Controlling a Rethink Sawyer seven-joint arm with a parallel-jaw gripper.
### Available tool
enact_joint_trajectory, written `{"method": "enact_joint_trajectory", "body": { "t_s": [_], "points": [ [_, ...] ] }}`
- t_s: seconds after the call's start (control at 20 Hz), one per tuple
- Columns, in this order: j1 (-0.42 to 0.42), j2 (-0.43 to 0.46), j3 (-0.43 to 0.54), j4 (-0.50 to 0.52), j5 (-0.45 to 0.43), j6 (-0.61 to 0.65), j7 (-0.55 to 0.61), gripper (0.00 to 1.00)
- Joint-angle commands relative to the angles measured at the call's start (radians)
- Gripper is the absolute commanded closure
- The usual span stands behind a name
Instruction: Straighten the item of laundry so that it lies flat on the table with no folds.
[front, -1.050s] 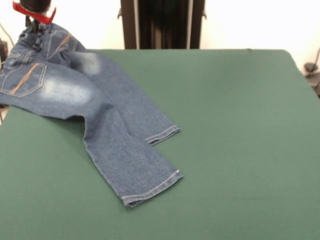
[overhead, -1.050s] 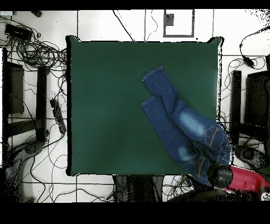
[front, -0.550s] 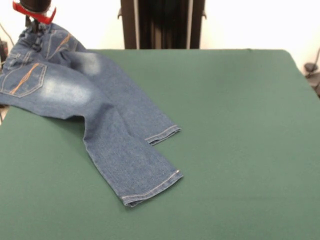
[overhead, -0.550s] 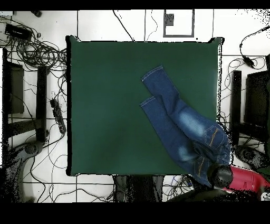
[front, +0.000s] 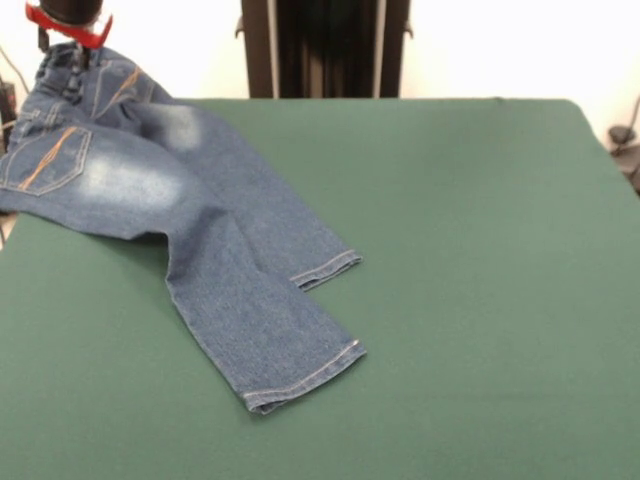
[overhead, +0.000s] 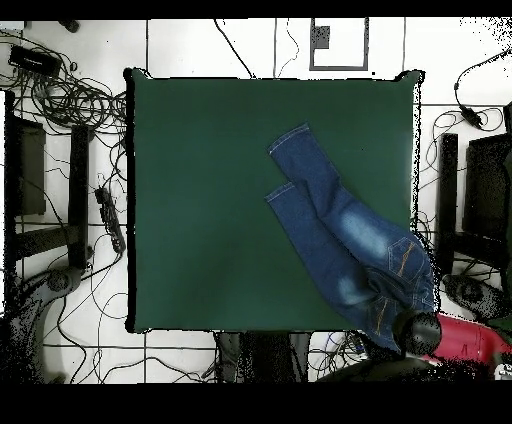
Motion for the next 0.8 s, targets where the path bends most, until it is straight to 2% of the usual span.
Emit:
{"method": "enact_joint_trajectory", "body": {
  "t_s": [0.05, 0.4, 0.7, 0.8],
  "points": [
    [0.053, 0.052, 0.159, 0.046, -0.003, 0.047, -0.014, 0.0],
    [0.069, 0.038, 0.147, 0.05, -0.01, 0.055, -0.014, 0.0],
    [0.091, -0.1, 0.131, 0.113, 0.002, 0.171, -0.102, 0.0],
    [0.109, -0.117, 0.119, 0.109, -0.002, 0.196, -0.107, 0.0]
  ]
}}
